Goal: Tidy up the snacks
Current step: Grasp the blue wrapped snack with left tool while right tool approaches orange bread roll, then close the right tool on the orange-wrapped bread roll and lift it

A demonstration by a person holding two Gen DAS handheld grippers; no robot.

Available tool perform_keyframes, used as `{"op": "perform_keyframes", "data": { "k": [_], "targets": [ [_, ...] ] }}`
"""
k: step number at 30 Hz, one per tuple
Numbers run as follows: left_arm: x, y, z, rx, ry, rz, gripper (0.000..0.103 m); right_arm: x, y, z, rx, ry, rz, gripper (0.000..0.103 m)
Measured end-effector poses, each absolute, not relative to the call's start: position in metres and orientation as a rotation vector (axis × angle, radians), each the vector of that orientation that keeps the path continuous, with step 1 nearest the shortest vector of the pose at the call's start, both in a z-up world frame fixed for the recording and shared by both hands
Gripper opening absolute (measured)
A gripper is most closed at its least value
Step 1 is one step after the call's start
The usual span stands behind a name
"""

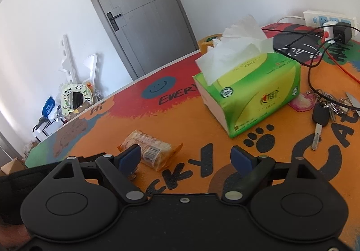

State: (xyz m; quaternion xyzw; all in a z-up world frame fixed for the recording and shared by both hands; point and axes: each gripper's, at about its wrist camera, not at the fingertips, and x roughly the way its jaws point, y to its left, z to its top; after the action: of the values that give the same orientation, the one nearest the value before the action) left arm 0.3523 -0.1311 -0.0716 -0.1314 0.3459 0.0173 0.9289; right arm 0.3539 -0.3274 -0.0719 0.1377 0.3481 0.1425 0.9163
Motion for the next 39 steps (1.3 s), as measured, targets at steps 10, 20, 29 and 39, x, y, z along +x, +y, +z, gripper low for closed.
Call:
{"op": "perform_keyframes", "data": {
  "k": [10,20,29,39],
  "targets": [
    [0.359,-0.149,-0.087,-0.209,0.739,0.056,0.072,0.35,-0.346,-0.076,0.298,0.719,0.241,0.087],
    [0.361,-0.137,-0.097,-0.247,0.766,0.035,0.027,0.351,-0.341,-0.082,0.3,0.737,0.253,0.087],
    [0.351,-0.113,-0.082,-0.266,0.723,0.067,0.026,0.356,-0.313,-0.076,0.257,0.728,0.305,0.087],
    [0.341,-0.068,-0.067,-0.286,0.69,0.136,0.026,0.375,-0.257,-0.071,0.181,0.699,0.362,0.093]
  ]
}}
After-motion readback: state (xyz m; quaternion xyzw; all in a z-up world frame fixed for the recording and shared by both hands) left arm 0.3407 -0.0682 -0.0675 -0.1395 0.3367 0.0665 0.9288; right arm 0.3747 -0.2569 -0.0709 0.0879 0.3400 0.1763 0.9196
